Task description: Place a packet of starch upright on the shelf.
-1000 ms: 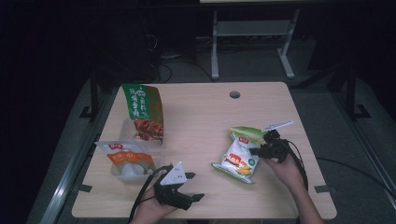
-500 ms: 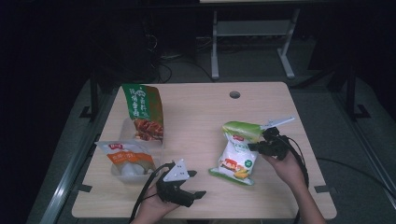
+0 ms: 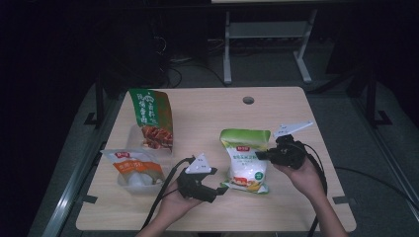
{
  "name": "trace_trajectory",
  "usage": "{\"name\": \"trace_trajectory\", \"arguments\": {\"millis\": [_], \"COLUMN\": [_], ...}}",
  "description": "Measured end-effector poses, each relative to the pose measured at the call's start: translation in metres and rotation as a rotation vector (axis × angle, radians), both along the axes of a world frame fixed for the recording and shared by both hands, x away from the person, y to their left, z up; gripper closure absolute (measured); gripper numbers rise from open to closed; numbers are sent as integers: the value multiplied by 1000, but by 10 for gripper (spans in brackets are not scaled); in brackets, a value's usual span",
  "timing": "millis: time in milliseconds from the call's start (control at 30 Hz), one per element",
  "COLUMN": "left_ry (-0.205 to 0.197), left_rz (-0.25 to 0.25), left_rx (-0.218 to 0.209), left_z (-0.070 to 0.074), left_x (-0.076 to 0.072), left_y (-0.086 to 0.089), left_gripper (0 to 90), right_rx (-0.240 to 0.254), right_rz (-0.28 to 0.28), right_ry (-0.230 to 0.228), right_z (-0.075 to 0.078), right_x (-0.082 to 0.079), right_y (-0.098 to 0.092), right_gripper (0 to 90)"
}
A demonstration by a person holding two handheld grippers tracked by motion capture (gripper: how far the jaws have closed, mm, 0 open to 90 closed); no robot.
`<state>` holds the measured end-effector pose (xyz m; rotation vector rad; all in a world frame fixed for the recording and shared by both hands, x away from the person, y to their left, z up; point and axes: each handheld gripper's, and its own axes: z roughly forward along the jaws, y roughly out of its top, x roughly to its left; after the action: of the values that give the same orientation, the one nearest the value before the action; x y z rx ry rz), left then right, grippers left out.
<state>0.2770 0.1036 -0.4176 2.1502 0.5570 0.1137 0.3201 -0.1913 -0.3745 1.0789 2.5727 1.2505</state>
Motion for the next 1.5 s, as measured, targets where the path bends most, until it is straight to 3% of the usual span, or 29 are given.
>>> {"name": "trace_trajectory", "arguments": {"millis": [133,200,300,433,567,733,1067,1200,1367,1500], "left_ry": [19,23,64,89,64,44,-20,-16,-21,-27], "left_rz": [17,29,48,38,38,76,139,146,142,137], "left_rx": [-23,-33,-79,-98,-54,-38,-32,-14,-18,-19], "left_z": [2,4,6,9,13,15,22,16,15,15], "left_x": [11,17,25,31,30,31,22,19,16,15], "left_y": [-7,-8,-9,-12,-15,-10,4,7,8,6], "left_gripper": [321,377,460,578,733,856,894,894,894,896], "right_rx": [22,28,35,45,51,61,87,64,66,43], "right_rz": [24,44,66,84,95,114,119,123,124,127], "right_ry": [-2,-13,-23,-33,-41,-41,-64,-37,-36,-25], "right_z": [3,4,5,7,9,9,12,3,-1,-2], "right_x": [-3,-4,-6,-8,-8,-8,-4,-1,-1,-1], "right_y": [2,3,5,9,14,19,32,37,37,38], "right_gripper": [887,886,887,887,887,889,888,885,871,800]}}
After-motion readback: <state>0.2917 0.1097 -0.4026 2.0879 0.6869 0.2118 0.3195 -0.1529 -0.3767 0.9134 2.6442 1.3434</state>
